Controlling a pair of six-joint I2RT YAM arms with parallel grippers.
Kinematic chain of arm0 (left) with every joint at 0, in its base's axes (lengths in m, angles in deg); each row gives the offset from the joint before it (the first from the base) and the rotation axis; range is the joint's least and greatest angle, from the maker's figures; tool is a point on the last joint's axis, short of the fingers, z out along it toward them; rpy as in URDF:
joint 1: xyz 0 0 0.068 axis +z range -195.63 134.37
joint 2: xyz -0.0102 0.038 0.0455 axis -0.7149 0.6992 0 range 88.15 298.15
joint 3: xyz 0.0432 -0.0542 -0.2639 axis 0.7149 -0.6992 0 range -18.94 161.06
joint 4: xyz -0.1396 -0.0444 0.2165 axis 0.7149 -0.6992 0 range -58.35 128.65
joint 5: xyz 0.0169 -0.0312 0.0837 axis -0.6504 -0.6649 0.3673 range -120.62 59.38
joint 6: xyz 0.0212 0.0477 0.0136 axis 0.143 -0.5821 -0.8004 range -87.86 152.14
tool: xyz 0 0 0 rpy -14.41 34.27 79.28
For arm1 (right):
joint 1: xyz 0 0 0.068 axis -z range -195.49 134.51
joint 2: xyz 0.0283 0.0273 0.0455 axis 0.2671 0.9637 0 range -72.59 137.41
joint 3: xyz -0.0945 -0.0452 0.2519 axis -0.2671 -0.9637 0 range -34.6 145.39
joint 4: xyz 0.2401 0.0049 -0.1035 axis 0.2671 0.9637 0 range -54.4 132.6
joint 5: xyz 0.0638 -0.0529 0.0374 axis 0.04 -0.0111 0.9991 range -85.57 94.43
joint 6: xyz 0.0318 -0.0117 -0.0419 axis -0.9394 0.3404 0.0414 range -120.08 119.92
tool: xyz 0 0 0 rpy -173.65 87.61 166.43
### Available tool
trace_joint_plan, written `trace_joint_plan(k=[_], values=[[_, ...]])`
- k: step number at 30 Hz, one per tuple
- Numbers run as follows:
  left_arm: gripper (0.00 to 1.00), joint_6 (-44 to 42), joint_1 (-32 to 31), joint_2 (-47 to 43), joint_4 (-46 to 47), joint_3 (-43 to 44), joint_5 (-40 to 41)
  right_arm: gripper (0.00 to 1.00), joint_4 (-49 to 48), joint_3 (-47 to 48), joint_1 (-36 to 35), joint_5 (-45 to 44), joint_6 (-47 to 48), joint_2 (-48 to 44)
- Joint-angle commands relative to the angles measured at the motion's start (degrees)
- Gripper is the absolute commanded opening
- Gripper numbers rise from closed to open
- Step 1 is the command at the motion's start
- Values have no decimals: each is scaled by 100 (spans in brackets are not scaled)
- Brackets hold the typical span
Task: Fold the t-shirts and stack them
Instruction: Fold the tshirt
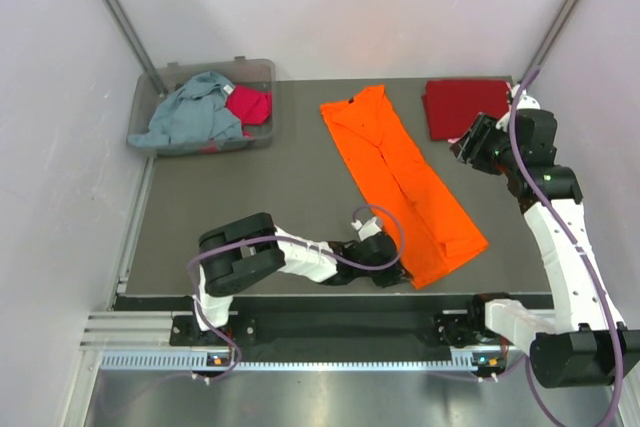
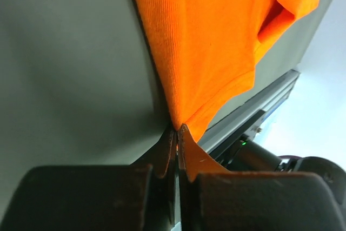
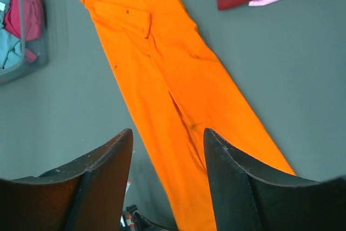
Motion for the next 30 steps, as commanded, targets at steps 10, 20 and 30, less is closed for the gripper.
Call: trace_joint_plan(k=[10,20,30], values=[[0,-508,-23,-931,-891,-552,248,56,-57,-140,-4,238,145,405],[0,-456,12,-1036,-873,-939,125,56,-259,-281,-110,423,31,687],[0,-1017,117,-1713,-1916,-1124,424,56,-250,-342,-478,265,-13,863]])
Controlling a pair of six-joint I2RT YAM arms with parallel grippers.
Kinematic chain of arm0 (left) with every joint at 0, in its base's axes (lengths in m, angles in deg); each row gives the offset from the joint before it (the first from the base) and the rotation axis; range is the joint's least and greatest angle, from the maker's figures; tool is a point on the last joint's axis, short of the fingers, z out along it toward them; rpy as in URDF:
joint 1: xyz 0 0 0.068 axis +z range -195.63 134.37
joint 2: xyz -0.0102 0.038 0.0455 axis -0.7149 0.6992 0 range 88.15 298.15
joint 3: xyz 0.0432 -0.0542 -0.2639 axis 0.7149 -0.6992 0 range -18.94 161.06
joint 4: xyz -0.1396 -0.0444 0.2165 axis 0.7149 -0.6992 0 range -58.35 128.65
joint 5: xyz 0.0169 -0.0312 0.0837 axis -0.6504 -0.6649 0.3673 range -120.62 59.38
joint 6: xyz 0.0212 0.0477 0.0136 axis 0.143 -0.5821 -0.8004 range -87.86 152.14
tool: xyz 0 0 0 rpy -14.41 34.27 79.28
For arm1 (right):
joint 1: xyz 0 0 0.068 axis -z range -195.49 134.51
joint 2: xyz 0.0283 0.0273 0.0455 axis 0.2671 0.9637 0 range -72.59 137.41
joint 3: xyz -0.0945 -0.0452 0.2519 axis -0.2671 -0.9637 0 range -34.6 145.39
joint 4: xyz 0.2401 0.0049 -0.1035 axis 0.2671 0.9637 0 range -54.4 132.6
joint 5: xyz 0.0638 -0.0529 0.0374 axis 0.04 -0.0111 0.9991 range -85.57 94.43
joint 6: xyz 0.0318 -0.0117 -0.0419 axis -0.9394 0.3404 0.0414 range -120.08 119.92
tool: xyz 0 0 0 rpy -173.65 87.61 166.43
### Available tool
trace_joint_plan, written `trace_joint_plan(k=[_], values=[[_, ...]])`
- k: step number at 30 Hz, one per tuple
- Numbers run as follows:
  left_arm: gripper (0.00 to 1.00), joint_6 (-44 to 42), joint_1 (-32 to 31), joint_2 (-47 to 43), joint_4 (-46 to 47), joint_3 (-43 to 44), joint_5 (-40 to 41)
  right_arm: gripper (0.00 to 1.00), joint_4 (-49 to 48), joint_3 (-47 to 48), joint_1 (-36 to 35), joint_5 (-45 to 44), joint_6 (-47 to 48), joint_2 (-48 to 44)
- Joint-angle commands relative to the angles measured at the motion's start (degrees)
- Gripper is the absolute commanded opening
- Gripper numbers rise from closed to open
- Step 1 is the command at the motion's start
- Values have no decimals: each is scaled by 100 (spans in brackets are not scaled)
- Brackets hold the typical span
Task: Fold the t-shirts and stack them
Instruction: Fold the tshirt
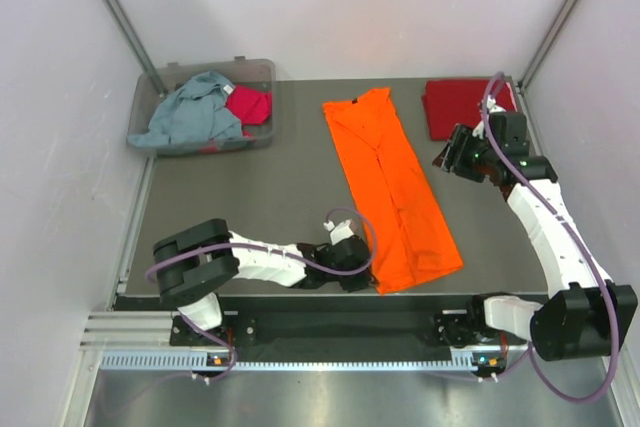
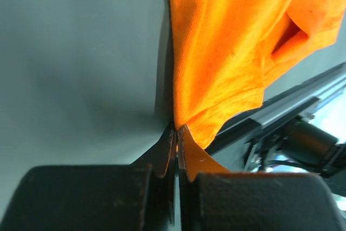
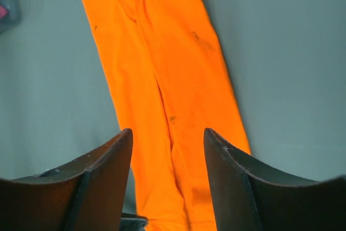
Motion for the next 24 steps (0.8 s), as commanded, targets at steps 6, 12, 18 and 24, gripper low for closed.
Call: trace_joint_plan(k=[6,12,18,24], values=[[0,-608,72,-747,-1092,-236,199,56,-224,-339,-885,-383,-22,144],[0,-767,89,-958,-1390,-368,85,57,-513,-384,-1141,-472,-101,364],[0,-626,124,-1256,-1198,-753,58,52,-1462,142,-1474,-436,-689,1556],[0,-714,221,-1591,-1442,-913,93,48,-2130,1020,-2037,-1050,-971,2752]])
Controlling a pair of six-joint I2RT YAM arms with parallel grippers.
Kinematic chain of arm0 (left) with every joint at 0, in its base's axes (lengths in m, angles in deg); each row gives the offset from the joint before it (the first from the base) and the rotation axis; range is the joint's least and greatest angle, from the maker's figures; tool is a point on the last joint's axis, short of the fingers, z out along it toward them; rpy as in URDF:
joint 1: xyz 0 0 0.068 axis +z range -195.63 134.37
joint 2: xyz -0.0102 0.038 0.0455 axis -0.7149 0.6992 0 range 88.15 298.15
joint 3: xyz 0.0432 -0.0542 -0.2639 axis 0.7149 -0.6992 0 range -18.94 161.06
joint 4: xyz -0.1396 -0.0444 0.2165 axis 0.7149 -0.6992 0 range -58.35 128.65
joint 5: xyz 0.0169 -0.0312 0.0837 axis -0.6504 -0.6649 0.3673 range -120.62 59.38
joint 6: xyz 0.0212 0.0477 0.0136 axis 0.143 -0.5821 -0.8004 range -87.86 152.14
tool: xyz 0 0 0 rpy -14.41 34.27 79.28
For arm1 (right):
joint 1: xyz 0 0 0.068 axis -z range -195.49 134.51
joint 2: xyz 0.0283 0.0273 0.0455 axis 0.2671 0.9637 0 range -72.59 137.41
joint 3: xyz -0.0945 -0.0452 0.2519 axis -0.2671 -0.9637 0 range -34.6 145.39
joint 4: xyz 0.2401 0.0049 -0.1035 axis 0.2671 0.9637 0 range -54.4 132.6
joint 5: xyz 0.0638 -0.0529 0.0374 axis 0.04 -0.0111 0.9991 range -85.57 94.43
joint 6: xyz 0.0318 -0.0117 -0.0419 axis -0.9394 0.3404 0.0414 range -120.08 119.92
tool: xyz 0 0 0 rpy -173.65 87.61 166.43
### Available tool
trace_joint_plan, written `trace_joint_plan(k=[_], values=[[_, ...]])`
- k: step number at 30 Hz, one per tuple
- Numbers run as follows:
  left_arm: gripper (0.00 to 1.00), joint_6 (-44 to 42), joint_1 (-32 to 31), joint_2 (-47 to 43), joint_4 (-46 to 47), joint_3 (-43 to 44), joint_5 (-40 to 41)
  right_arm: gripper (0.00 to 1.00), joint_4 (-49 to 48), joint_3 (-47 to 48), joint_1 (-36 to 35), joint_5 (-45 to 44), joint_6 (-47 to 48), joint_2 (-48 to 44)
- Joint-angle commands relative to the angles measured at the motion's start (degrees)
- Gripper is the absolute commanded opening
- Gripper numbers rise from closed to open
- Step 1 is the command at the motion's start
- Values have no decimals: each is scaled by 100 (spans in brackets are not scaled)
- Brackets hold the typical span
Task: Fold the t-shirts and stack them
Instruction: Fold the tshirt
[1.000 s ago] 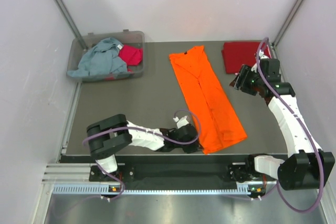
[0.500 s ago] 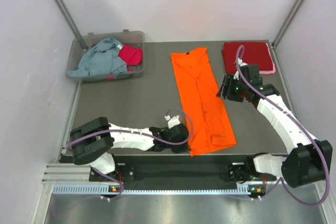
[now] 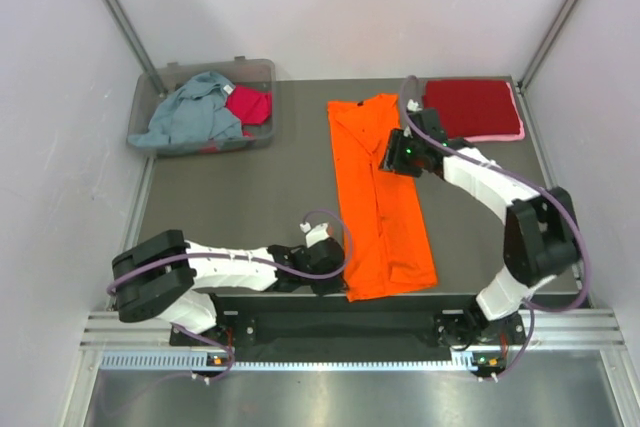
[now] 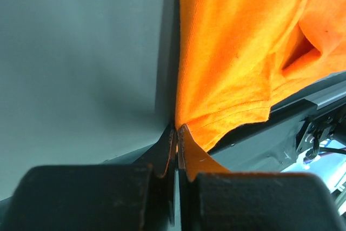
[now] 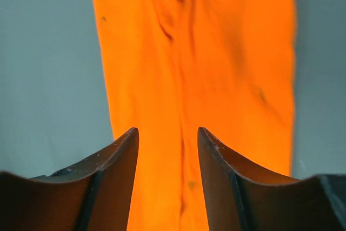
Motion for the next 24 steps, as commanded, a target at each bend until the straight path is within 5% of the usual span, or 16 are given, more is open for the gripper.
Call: trace_joint_plan(k=[1,5,10,24], values=[[0,-128,53,-291,-300,-104,56,48,-830,768,-353,-488,-285,490],[6,-242,114,-440,-230,-148,-137,44,-752,1646,-608,-1164,-408,1255],[30,-559,132,-335,-606,229,-365,41,-928,2184,-801,-1165,-733,2063],[31,-708,413,-2047,-1626,300,513,30,-525,3836,-1223,-1551,-751,3733]])
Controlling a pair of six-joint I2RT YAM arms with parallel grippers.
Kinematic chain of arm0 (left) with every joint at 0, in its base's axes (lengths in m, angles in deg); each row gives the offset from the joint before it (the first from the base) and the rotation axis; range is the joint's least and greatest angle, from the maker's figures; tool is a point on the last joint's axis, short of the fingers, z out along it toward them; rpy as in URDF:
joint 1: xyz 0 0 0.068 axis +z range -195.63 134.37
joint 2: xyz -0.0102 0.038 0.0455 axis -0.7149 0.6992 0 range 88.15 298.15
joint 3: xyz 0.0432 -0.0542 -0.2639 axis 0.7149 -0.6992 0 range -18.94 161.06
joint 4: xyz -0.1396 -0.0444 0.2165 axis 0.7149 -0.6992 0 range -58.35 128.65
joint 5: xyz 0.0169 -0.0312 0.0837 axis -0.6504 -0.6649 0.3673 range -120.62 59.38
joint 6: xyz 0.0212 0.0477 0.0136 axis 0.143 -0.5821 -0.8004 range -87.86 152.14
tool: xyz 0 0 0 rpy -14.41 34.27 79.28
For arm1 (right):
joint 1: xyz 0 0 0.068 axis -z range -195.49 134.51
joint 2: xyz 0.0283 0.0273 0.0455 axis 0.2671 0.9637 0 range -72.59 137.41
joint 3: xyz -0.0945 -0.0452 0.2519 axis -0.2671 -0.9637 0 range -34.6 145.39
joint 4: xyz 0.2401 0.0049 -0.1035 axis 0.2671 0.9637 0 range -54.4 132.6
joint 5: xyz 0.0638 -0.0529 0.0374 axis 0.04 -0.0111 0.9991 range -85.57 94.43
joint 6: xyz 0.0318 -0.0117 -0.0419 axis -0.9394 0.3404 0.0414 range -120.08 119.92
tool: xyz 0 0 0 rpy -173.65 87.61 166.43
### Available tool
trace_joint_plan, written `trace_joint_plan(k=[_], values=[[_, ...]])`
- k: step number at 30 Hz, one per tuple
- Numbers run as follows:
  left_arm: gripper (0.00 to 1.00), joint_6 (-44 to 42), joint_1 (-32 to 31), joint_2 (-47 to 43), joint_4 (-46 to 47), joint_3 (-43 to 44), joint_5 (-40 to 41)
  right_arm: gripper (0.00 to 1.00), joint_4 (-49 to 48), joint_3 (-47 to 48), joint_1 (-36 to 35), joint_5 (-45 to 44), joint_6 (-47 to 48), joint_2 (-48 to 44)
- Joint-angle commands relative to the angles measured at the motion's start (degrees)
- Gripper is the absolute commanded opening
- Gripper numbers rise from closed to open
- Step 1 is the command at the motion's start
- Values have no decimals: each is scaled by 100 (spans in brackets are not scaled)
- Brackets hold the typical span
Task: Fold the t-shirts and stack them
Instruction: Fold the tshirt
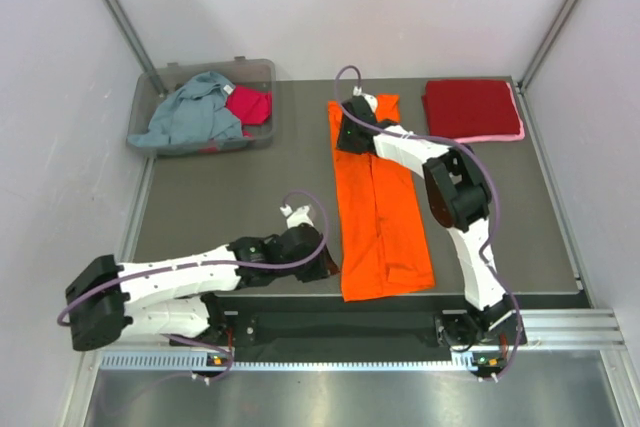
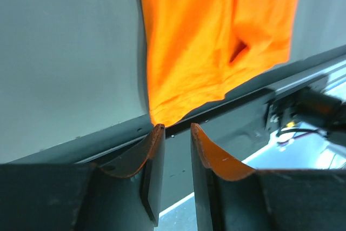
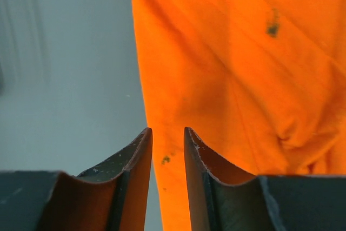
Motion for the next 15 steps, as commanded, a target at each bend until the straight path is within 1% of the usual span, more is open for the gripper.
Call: trace_joint_plan(k=[1,3,7,11,15], values=[[31,-199,166,-553,-514,127,458,30,171,621,-303,-428,84,202],[30,-357,315,-886,-908,259,678,29,556,973,-426,-795,198,386],[30,-638,632,-1380,-1349,514,802,29,927,1378,-567,-1245,330,615],[31,-814,930,-1732,-1447,620,758,29,1252,1886,-681,-1474,410,905],[31,-832,992,-1995,-1438,550,723,29,1621,2239,-769,-1764,480,1222]])
